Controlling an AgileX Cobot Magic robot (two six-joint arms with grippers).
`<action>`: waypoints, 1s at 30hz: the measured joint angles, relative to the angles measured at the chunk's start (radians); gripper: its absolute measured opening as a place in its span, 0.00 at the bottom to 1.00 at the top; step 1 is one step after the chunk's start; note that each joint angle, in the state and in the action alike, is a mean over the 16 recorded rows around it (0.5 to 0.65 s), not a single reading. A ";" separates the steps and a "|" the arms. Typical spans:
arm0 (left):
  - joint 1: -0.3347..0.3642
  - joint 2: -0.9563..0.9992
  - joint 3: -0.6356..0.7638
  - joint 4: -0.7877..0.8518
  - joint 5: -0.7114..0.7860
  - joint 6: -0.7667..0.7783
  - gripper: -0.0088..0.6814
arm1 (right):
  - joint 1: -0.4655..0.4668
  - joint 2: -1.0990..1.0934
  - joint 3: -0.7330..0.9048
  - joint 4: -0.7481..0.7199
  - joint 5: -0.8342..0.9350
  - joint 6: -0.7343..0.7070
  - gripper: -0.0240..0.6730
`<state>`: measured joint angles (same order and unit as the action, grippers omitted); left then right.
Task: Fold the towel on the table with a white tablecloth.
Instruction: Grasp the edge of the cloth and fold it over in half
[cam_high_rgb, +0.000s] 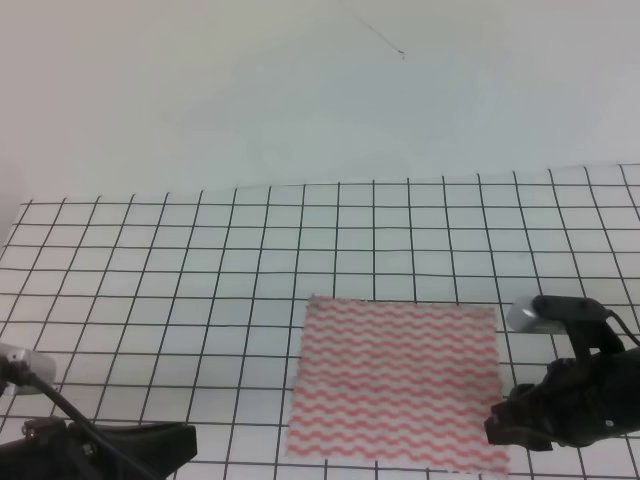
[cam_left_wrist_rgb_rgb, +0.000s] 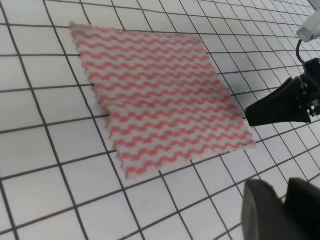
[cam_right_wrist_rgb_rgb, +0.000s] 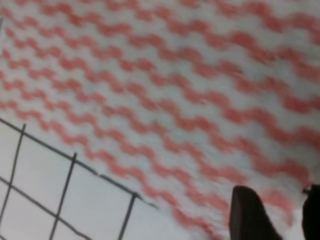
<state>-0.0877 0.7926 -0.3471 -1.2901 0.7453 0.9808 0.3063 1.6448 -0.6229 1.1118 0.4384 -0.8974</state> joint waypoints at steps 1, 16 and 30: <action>0.000 0.000 0.000 0.000 -0.001 0.000 0.14 | 0.000 0.009 -0.002 -0.003 -0.002 0.000 0.39; 0.000 0.000 0.000 -0.002 0.010 -0.005 0.15 | -0.001 0.075 -0.033 -0.001 0.019 -0.002 0.39; 0.000 0.000 0.000 -0.003 0.015 -0.004 0.14 | -0.001 0.073 -0.114 0.006 0.063 -0.002 0.32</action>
<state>-0.0877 0.7922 -0.3471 -1.2930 0.7601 0.9772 0.3058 1.7176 -0.7373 1.1178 0.5011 -0.8995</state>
